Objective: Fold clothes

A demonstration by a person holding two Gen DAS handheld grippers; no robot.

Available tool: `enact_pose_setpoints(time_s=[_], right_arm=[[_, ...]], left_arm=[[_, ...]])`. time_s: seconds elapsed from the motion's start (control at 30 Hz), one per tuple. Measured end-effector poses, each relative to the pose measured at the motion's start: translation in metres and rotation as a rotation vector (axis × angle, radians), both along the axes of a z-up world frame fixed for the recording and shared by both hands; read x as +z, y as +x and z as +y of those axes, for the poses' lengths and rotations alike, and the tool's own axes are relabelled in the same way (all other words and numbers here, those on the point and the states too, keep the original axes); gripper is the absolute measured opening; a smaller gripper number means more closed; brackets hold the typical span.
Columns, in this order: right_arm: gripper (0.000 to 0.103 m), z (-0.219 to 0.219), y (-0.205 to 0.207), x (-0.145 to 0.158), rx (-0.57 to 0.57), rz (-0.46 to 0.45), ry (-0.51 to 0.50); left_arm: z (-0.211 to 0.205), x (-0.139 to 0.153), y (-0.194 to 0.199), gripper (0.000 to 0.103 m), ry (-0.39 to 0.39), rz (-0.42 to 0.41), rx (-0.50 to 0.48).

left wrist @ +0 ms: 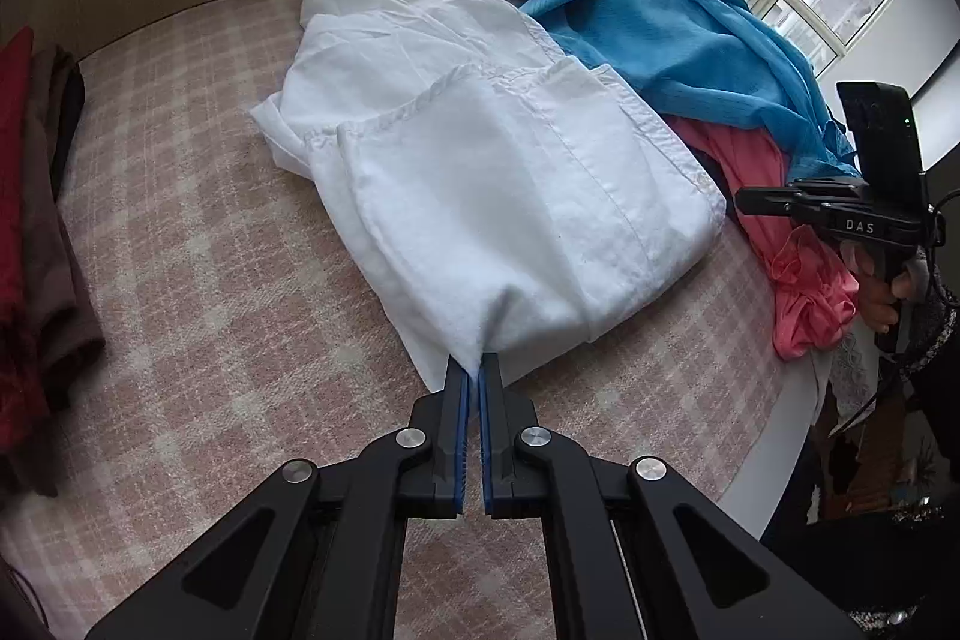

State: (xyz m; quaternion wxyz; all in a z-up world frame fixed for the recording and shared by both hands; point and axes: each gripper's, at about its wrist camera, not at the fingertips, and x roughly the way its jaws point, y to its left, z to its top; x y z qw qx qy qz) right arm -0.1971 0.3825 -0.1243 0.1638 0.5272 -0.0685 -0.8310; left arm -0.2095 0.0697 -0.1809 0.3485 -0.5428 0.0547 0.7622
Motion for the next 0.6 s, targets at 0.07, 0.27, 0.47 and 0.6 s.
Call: enact_pose_setpoints(time_s=[0.07, 0.27, 0.47, 0.6], right_arm=[[0.002, -0.005, 0.000, 0.008, 0.026, 0.008, -0.005], [0.011, -0.022, -0.024, -0.001, 0.079, 0.002, 0.039], [0.020, -0.024, -0.034, -0.014, 0.091, -0.030, 0.067], [0.032, -0.026, -0.039, -0.020, 0.108, -0.048, 0.082]], left_arm=[[0.002, 0.000, -0.001, 0.002, -0.014, 0.004, -0.011], [-0.001, -0.001, -0.003, 0.003, -0.020, -0.007, -0.018], [-0.001, -0.003, -0.002, 0.003, -0.031, -0.016, -0.022], [0.002, -0.005, -0.002, 0.003, -0.048, -0.016, -0.029]])
